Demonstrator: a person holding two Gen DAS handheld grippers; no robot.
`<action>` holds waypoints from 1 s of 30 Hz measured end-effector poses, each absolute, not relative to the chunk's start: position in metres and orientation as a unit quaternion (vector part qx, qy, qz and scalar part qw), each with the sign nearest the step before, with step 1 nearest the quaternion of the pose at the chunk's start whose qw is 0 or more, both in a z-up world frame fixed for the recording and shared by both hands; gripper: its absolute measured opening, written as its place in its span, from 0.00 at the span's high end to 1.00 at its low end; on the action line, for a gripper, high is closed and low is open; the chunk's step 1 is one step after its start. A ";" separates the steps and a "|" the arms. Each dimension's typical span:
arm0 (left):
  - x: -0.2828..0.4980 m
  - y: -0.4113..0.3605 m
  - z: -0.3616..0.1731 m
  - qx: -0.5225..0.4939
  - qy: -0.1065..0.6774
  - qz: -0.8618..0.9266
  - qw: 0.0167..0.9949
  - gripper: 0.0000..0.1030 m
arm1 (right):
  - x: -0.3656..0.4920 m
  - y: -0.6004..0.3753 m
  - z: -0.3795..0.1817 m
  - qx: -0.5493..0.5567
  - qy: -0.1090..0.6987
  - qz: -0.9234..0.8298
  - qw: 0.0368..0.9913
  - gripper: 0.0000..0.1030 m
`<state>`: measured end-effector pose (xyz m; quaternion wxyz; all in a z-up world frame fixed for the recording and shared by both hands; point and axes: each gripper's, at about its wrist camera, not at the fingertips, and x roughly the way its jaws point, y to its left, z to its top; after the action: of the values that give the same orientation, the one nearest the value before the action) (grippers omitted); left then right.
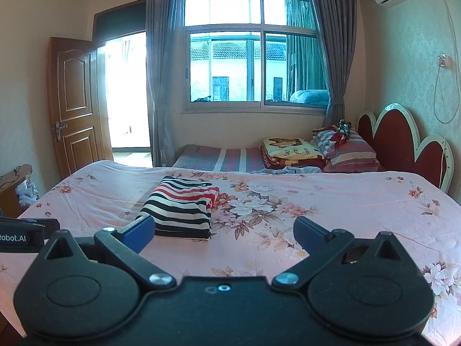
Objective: Fold small clothes
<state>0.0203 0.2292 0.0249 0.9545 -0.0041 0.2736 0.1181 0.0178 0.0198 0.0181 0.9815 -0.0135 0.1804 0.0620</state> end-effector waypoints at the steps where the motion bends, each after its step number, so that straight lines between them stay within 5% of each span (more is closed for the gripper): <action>1: 0.021 0.229 0.025 -0.004 0.274 0.118 0.954 0.00 | 0.019 0.019 0.017 -0.014 0.181 0.062 0.981 0.01; 30: 0.059 0.228 0.008 -0.004 0.303 0.095 0.948 0.00 | 0.048 0.012 0.002 -0.014 0.209 0.067 0.975 0.01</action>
<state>0.0590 0.2276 0.0077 0.9482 -0.0037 0.3029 0.0952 0.0480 0.0123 0.0016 0.9755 -0.0138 0.2094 0.0667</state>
